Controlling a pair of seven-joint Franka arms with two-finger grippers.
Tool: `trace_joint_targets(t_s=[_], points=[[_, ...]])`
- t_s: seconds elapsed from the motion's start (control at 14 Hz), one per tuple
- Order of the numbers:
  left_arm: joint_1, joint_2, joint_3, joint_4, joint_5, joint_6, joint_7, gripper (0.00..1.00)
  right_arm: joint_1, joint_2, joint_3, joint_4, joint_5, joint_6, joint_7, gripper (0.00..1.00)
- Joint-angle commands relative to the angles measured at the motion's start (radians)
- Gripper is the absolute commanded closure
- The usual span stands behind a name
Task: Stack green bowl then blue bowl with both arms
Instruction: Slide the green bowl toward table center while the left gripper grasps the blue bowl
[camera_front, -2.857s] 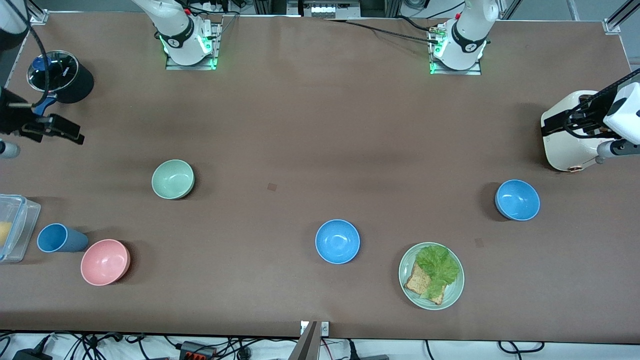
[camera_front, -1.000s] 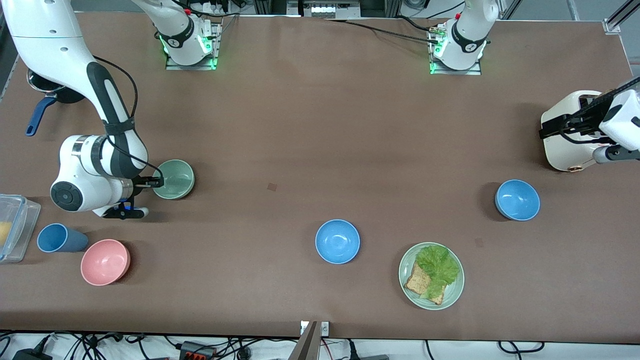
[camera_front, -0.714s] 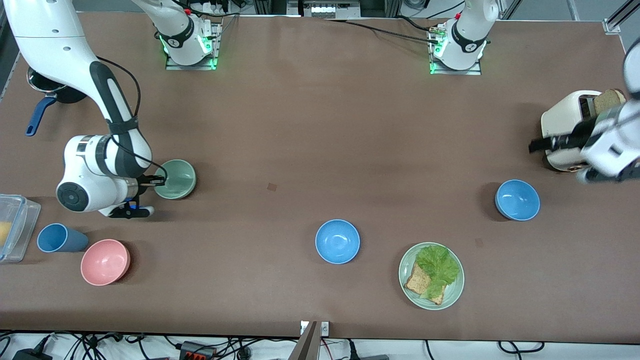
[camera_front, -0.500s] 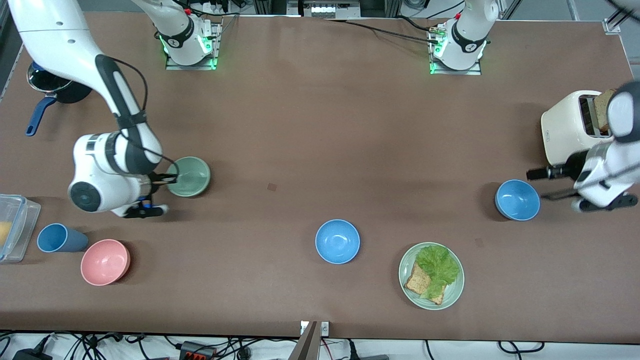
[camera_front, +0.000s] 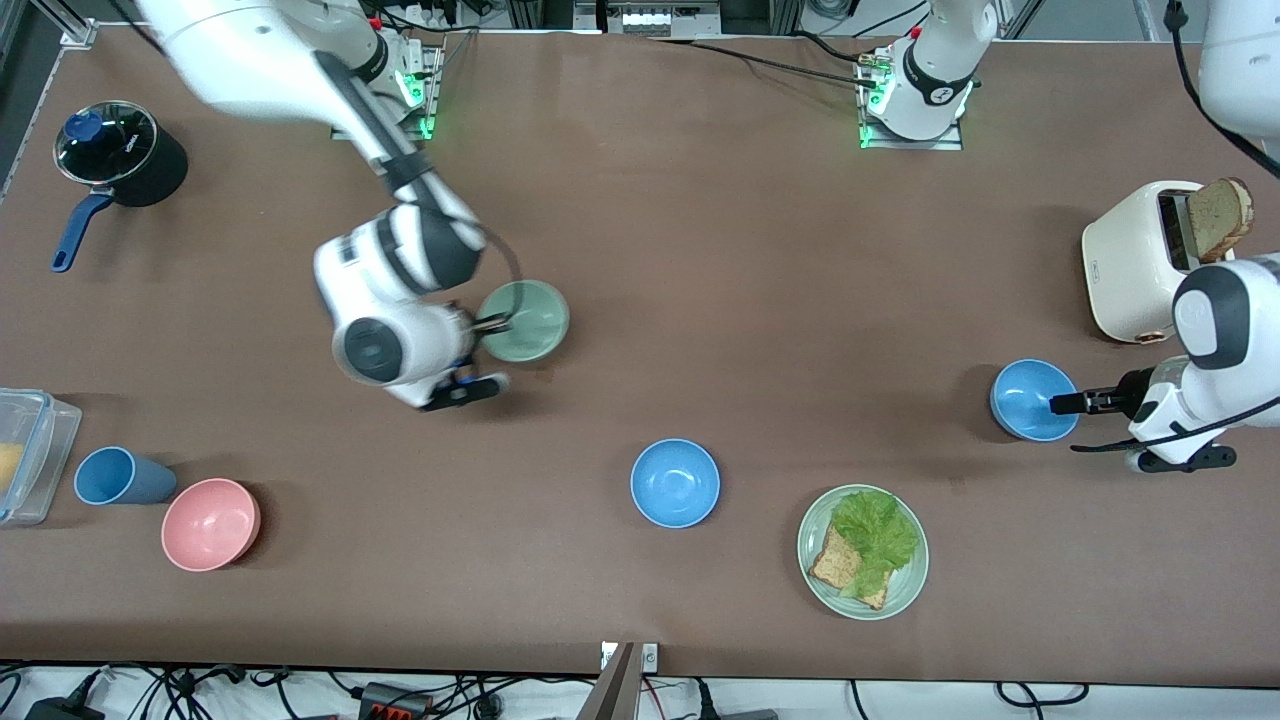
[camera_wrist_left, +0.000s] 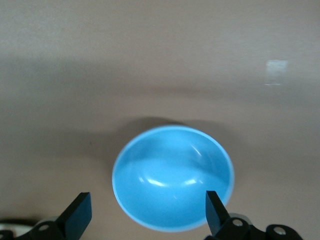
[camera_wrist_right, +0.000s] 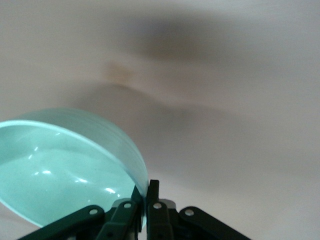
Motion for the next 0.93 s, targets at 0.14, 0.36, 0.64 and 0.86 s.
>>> trace_joint_targets(t_s=[0.14,0.36,0.64,0.86], points=[[0.026,0.06,-0.002,0.012,0.013,0.054,0.117,0.0,0.16,0.062,-0.009,0.018,0.043,0.155,0.177,1.0],[0.039,0.078,-0.002,0.009,0.013,0.057,0.153,0.06,0.23,0.116,-0.009,0.022,0.042,0.252,0.332,1.0],[0.045,0.094,-0.002,-0.033,0.013,0.113,0.177,0.2,0.252,0.143,-0.009,0.032,0.048,0.305,0.378,0.8],[0.043,0.087,-0.004,-0.053,0.013,0.127,0.186,0.6,0.243,0.125,-0.01,0.1,0.025,0.255,0.438,0.0]])
